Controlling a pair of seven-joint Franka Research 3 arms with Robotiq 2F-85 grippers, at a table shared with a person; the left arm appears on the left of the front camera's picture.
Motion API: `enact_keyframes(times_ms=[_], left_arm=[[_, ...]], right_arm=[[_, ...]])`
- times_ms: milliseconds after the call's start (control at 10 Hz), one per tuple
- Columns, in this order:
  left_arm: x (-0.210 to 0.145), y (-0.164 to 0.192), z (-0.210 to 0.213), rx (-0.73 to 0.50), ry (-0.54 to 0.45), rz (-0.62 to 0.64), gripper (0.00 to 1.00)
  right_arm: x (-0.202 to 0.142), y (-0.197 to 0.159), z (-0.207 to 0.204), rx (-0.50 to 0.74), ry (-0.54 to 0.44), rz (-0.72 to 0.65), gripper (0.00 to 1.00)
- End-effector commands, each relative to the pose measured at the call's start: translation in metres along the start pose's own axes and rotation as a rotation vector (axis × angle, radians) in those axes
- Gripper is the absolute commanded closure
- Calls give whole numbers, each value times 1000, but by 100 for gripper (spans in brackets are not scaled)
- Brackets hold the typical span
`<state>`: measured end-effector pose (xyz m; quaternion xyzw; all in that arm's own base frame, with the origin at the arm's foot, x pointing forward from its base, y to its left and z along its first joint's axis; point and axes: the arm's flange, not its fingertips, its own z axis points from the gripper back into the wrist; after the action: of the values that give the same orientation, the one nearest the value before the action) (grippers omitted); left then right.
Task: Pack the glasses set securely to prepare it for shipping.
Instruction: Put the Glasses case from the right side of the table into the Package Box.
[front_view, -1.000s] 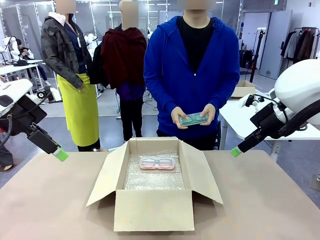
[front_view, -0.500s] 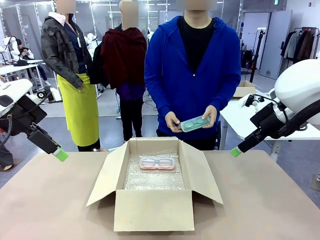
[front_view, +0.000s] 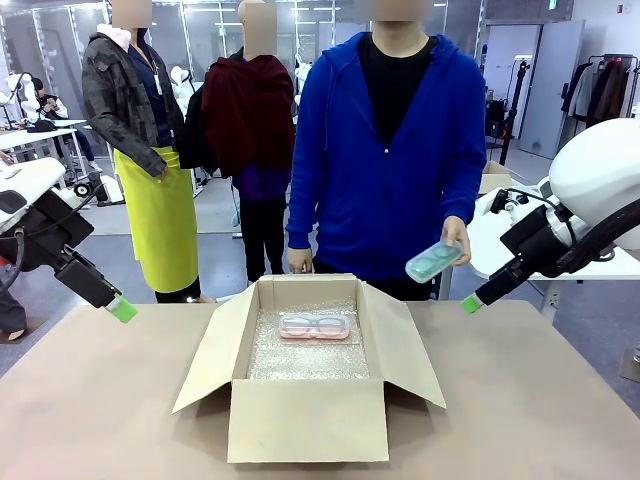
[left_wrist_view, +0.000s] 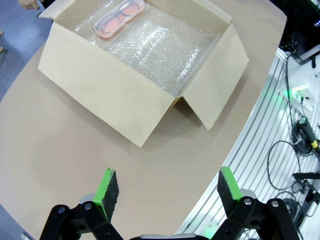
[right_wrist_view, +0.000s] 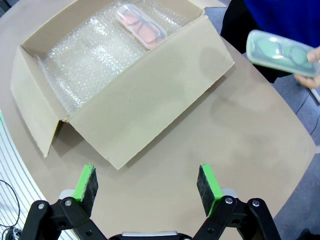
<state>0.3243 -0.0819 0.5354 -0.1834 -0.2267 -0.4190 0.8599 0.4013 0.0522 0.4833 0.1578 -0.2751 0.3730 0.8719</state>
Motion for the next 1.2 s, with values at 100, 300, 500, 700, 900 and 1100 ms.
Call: enact_keyframes(times_ms=[100, 300, 500, 700, 900, 1100], left_arm=[[-1, 2, -1, -13, -23, -17, 0], [-1, 2, -1, -13, -23, -17, 0], [-1, 2, -1, -13, -23, -17, 0], [-1, 2, -1, -13, -23, -17, 0], [-1, 2, -1, -13, -23, -17, 0], [-1, 2, -1, -13, -23, -17, 0]], right_arm=[[4, 1, 0, 1, 7, -14, 0], [4, 1, 0, 1, 7, -14, 0], [4, 1, 0, 1, 7, -14, 0], [4, 1, 0, 1, 7, -14, 0], [4, 1, 0, 1, 7, -14, 0], [4, 1, 0, 1, 7, -14, 0]])
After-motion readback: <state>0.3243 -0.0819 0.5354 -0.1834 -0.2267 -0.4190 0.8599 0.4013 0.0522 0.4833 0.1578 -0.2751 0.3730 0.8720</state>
